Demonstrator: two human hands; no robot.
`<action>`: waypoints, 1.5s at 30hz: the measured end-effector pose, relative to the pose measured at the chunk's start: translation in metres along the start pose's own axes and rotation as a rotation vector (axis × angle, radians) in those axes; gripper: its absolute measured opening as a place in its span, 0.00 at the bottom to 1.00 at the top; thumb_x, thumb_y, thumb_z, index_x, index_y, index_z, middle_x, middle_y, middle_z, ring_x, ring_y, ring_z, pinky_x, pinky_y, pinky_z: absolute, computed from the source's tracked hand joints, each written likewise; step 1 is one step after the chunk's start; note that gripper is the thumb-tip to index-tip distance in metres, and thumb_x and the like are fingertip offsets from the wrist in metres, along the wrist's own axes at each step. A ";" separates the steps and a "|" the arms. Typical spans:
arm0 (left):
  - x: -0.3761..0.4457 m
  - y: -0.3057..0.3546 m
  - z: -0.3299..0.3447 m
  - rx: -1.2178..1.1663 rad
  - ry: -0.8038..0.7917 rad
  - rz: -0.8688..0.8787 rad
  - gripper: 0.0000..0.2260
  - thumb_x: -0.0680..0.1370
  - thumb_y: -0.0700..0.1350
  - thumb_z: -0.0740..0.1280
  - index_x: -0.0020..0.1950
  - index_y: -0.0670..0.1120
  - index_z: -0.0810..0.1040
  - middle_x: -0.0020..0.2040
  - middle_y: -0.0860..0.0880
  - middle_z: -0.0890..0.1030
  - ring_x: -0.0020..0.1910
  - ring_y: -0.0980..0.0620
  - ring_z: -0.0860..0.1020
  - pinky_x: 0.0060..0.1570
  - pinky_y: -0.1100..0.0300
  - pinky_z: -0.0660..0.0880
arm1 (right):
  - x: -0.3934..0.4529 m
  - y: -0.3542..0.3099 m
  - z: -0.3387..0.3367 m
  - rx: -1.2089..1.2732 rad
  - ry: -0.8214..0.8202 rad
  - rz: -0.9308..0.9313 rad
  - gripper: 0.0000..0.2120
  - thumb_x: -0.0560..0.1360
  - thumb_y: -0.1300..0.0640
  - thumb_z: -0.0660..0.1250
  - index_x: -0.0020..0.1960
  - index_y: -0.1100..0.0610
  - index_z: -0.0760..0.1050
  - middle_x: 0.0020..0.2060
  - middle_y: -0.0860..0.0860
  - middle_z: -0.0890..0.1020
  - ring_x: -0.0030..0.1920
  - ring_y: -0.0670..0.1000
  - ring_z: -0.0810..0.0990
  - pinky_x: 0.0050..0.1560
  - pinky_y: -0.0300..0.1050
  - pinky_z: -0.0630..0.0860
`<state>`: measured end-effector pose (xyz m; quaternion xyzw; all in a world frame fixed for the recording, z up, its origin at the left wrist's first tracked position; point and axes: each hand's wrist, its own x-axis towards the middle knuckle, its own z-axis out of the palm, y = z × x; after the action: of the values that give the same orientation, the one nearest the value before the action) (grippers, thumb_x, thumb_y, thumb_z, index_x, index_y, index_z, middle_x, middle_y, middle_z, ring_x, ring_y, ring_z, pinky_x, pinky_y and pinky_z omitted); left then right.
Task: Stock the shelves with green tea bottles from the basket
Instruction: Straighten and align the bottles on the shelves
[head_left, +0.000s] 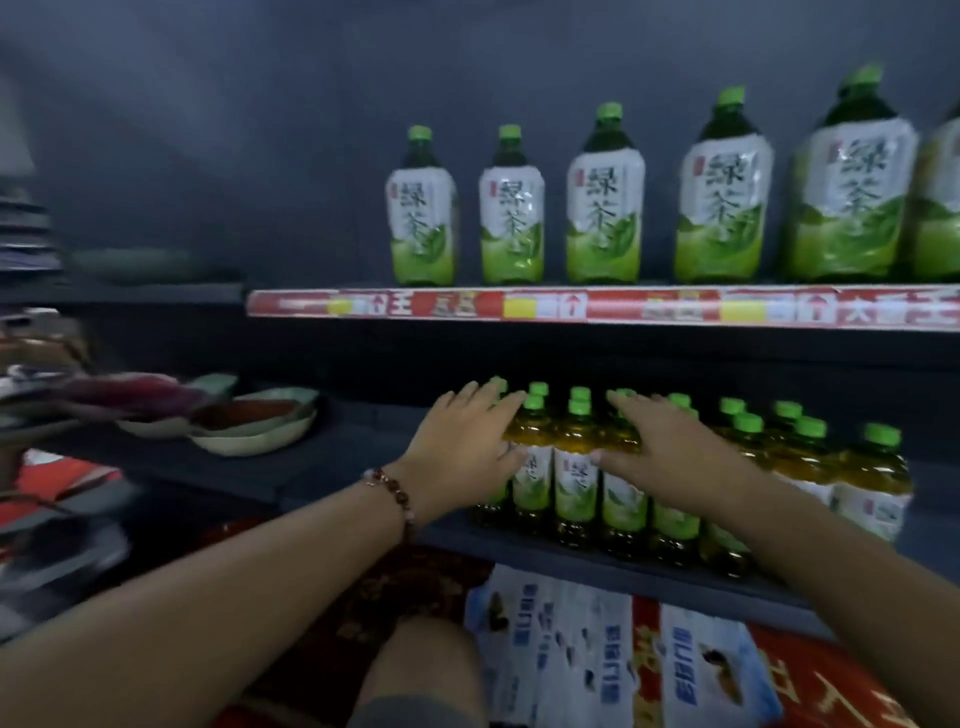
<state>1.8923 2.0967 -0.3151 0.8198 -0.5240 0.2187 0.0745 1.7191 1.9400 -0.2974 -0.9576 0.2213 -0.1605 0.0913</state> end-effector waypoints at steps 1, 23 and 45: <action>0.000 -0.008 -0.011 0.000 0.006 -0.013 0.30 0.82 0.59 0.58 0.81 0.51 0.53 0.81 0.45 0.54 0.79 0.44 0.55 0.77 0.49 0.54 | 0.005 -0.011 -0.006 0.022 0.003 -0.027 0.39 0.78 0.39 0.63 0.81 0.51 0.49 0.80 0.53 0.55 0.80 0.55 0.51 0.77 0.50 0.53; 0.061 -0.150 -0.084 -0.038 0.146 -0.261 0.31 0.81 0.58 0.62 0.80 0.50 0.56 0.80 0.40 0.55 0.75 0.39 0.63 0.71 0.48 0.65 | 0.139 -0.122 -0.063 0.017 0.174 -0.151 0.33 0.77 0.46 0.69 0.76 0.58 0.63 0.74 0.59 0.69 0.71 0.59 0.69 0.66 0.47 0.67; 0.209 -0.175 -0.080 -0.813 0.411 -0.465 0.63 0.65 0.59 0.79 0.78 0.54 0.31 0.69 0.43 0.69 0.63 0.43 0.73 0.64 0.48 0.72 | 0.296 -0.120 -0.134 0.421 0.389 0.140 0.64 0.49 0.27 0.72 0.77 0.57 0.61 0.73 0.57 0.68 0.70 0.60 0.71 0.67 0.55 0.72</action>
<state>2.1005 2.0294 -0.1342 0.7596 -0.3448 0.1313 0.5356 1.9715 1.8987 -0.0640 -0.8512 0.2619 -0.3768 0.2546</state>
